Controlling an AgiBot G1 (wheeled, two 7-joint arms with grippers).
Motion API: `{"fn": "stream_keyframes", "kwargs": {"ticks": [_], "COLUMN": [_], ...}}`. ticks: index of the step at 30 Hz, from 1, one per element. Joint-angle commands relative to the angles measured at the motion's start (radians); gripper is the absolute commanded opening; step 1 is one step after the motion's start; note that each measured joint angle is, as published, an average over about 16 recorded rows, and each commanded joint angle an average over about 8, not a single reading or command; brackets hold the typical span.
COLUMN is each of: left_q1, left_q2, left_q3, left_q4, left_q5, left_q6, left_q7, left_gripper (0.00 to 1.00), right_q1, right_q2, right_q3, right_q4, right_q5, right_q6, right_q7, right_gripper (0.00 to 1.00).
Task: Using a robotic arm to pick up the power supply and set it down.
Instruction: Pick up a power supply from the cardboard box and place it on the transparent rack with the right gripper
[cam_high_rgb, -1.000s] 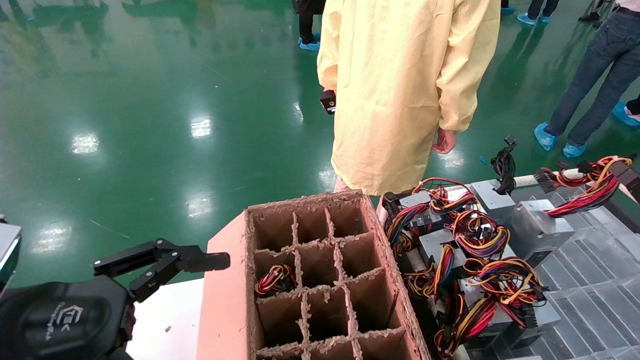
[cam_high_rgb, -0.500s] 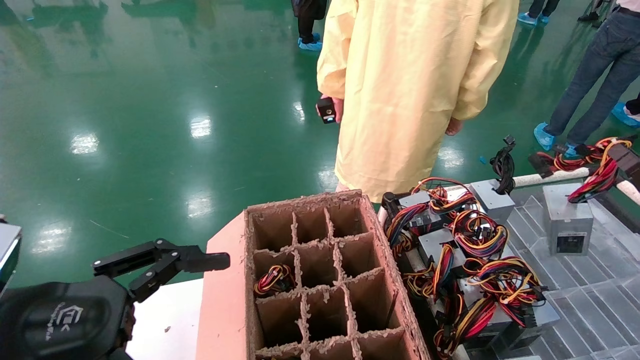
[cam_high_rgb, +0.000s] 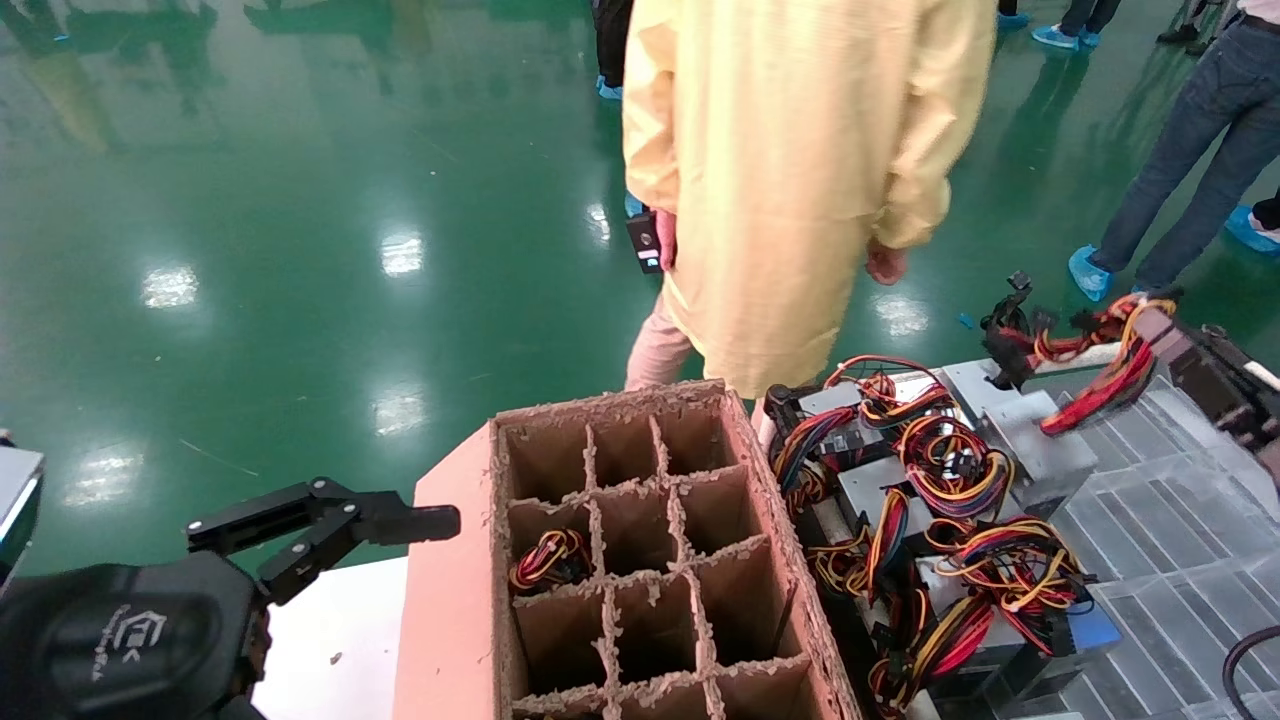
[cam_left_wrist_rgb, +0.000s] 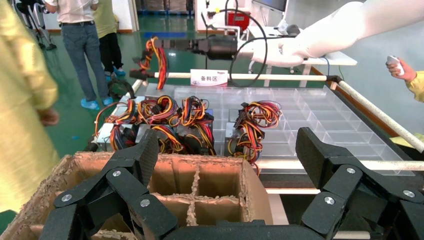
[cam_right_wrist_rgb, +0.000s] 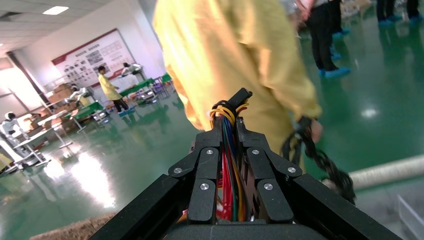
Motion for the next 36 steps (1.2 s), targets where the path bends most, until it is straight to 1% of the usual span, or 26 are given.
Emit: {"fn": "stream_keyframes", "kwargs": {"ticks": [1,9,17,27,36], "left_q1": [0.000,0.000,0.000,0.000,0.000], "left_q2": [0.000,0.000,0.000,0.000,0.000], "left_q3": [0.000,0.000,0.000,0.000,0.001], "left_q4": [0.000,0.000,0.000,0.000,0.000], "left_q5": [0.000,0.000,0.000,0.000,0.000], "left_q6": [0.000,0.000,0.000,0.000,0.000], "left_q7": [0.000,0.000,0.000,0.000,0.000], "left_gripper": [1.00,1.00,1.00,1.00,1.00], "right_q1": [-0.009,-0.051,-0.064,-0.041,-0.009], "right_q2": [-0.009,-0.018,-0.006,0.027,0.047], "right_q3": [-0.001,0.019,0.025,0.007,-0.012], "right_q4": [-0.005,-0.027,-0.020,0.015,0.033], "right_q5": [-0.001,0.028,0.039,0.016,-0.012], "right_q6": [0.003,0.065,0.136,0.210,0.260], "right_q7": [0.002,0.000,-0.007,-0.023,-0.028], "right_gripper": [0.00,0.00,0.00,0.00,0.00]}}
